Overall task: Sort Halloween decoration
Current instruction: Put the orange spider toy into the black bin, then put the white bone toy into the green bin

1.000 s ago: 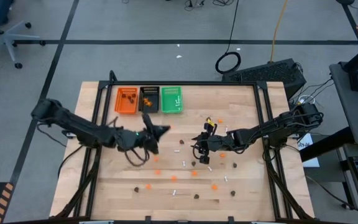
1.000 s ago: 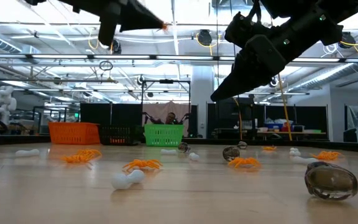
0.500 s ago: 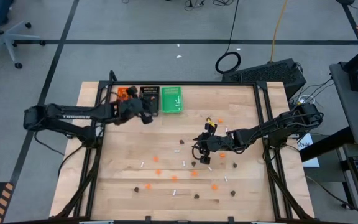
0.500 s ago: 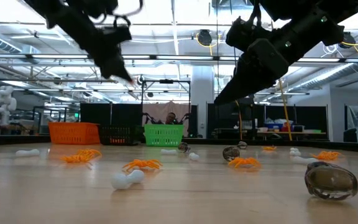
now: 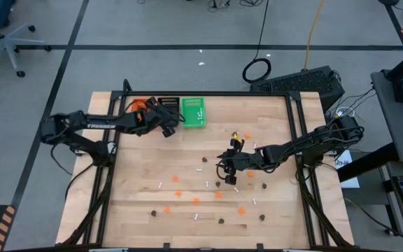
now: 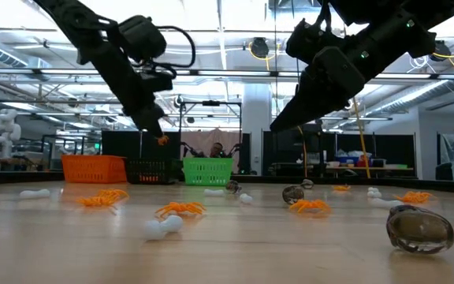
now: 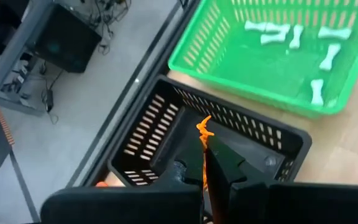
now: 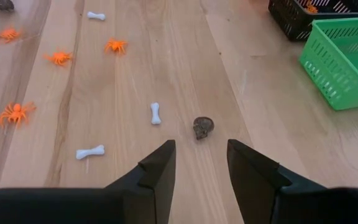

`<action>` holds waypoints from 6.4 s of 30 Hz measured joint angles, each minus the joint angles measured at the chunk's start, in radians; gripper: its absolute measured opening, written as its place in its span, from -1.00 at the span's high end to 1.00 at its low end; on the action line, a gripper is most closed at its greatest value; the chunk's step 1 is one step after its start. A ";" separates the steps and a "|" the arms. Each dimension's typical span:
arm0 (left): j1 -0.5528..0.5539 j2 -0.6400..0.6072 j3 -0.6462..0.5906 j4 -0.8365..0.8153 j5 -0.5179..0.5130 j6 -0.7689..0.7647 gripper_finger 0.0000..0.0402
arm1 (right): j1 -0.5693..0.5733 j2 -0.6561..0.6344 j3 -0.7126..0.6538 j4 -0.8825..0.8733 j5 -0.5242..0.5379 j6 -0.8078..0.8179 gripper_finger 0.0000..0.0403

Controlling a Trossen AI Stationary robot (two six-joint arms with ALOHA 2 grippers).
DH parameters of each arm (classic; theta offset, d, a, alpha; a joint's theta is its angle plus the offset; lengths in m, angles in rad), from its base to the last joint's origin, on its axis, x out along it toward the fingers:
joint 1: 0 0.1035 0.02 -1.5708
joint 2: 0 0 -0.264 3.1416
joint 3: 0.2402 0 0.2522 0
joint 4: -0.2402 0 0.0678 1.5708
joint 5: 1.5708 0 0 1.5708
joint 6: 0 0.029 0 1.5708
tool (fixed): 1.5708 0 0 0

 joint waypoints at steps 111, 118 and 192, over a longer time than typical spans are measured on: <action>-0.575 -0.039 0.000 0.264 -0.209 -0.312 0.23 | 0.353 0.083 0.000 -0.339 -0.127 0.455 0.35; -0.575 -0.039 0.000 0.268 -0.208 -0.312 0.23 | 0.360 0.082 0.018 -0.341 -0.078 0.486 0.35; -0.575 -0.039 0.000 0.259 -0.208 -0.304 0.23 | 0.315 0.089 0.153 -0.280 -0.078 0.163 0.94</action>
